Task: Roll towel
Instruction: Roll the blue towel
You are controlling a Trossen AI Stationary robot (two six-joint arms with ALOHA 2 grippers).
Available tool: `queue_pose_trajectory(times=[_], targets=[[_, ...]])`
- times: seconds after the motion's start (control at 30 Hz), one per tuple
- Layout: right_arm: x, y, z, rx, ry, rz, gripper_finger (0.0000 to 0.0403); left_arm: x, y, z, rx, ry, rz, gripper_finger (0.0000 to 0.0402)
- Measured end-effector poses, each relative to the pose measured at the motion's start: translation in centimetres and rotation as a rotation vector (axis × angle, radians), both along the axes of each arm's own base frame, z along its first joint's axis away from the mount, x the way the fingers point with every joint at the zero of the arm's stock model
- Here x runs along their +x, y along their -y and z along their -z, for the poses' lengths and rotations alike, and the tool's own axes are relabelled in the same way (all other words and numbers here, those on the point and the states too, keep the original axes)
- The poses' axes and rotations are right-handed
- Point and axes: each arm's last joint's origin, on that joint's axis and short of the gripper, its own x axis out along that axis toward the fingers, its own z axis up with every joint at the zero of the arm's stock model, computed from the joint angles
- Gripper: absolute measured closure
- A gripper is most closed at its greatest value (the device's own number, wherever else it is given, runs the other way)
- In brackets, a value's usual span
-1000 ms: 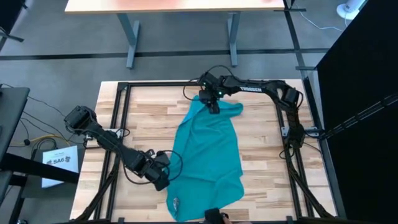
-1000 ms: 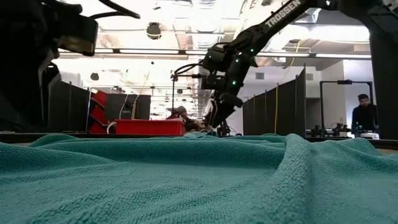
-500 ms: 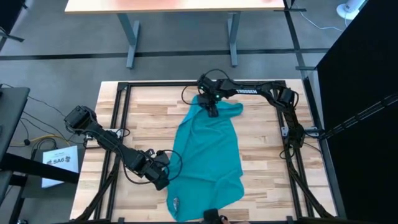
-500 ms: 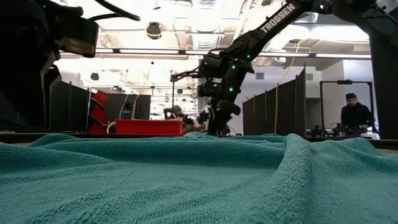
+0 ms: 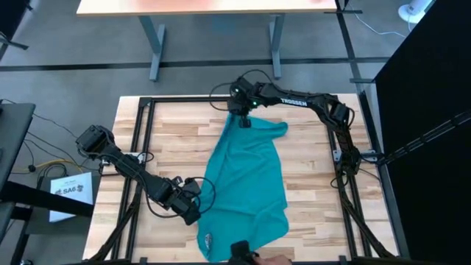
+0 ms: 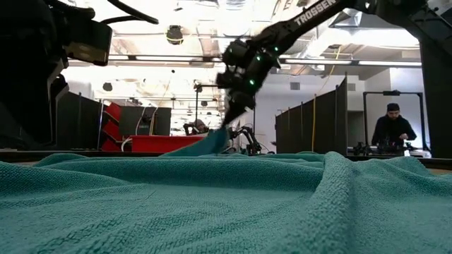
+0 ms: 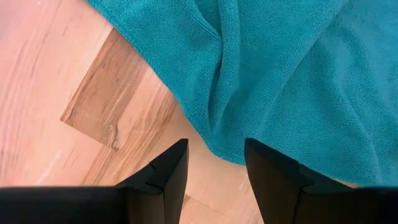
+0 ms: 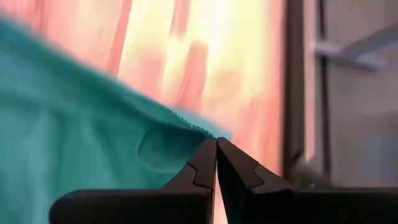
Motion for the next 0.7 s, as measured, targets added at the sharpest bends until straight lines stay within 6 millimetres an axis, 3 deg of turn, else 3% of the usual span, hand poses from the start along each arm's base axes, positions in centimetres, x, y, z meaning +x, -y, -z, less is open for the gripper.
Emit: queue_pose_trajectory(times=[0.13, 0.4, 0.57, 0.7], targets=[[1.5, 0.2, -2.1, -0.047, 0.172, -0.001, 0.0403, 0.0, 0.0, 0.0, -0.004, 0.003, -0.006, 0.0258], [3.1, -0.2, -3.6, -0.020, 0.398, 0.056, 0.0386, 0.1, 0.0, 0.0, -0.007, 0.006, -0.009, 0.0258], [2.0, 0.5, -3.0, 0.060, 0.316, 0.129, 0.0334, 0.2, 0.0, -0.1, -0.009, 0.013, -0.003, 0.0258], [-0.8, 0.3, -2.4, 0.164, 0.071, 0.178, 0.0301, 1.5, -0.9, -1.0, 0.008, 0.030, 0.044, 0.0258]])
